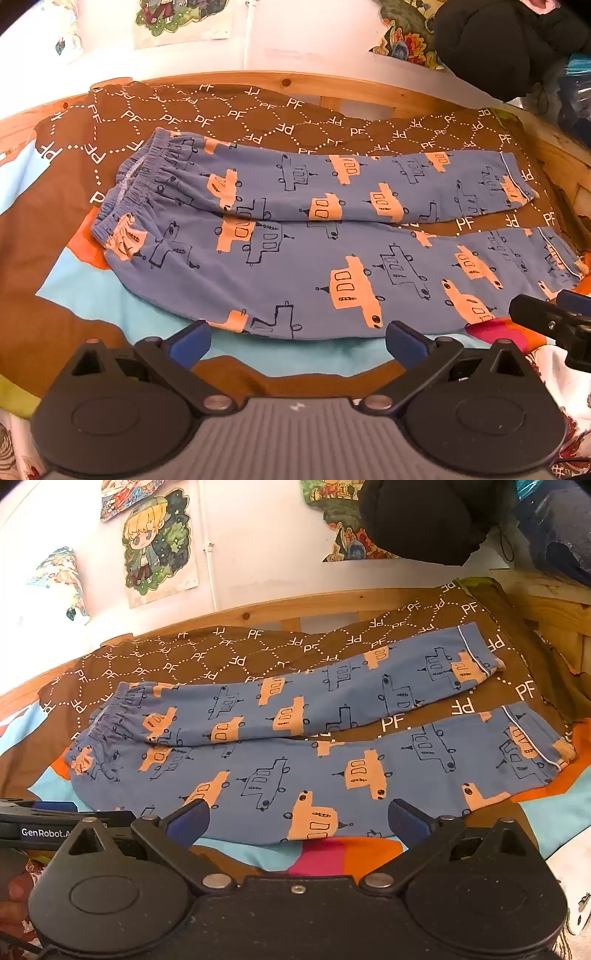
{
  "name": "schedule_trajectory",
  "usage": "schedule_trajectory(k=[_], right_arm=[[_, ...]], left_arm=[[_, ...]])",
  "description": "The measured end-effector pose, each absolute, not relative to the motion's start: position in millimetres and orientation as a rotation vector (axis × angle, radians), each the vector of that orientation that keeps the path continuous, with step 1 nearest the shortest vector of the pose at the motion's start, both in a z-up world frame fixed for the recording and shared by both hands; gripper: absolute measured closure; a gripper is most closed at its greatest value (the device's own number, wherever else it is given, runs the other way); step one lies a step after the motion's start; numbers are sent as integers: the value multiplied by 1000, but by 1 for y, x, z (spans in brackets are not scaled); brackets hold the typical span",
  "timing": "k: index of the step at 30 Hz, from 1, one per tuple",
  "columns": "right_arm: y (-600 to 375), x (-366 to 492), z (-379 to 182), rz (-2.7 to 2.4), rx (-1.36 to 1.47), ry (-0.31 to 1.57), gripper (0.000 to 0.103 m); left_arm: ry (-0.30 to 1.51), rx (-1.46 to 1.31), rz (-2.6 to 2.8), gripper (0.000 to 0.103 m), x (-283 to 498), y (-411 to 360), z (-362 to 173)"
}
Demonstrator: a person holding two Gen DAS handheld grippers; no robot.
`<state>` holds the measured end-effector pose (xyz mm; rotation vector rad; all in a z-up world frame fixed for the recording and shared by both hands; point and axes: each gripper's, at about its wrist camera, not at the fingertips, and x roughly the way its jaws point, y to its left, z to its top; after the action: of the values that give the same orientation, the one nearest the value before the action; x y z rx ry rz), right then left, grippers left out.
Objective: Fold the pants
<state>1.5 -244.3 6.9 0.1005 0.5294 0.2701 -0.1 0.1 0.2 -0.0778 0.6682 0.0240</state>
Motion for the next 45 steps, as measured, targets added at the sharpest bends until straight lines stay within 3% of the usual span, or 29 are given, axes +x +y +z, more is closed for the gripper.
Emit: schedule_trajectory(k=[45], right_arm=[[-243,3,3,278,110,555,1]], left_arm=[[688,-82,24,0,0,5,-8]])
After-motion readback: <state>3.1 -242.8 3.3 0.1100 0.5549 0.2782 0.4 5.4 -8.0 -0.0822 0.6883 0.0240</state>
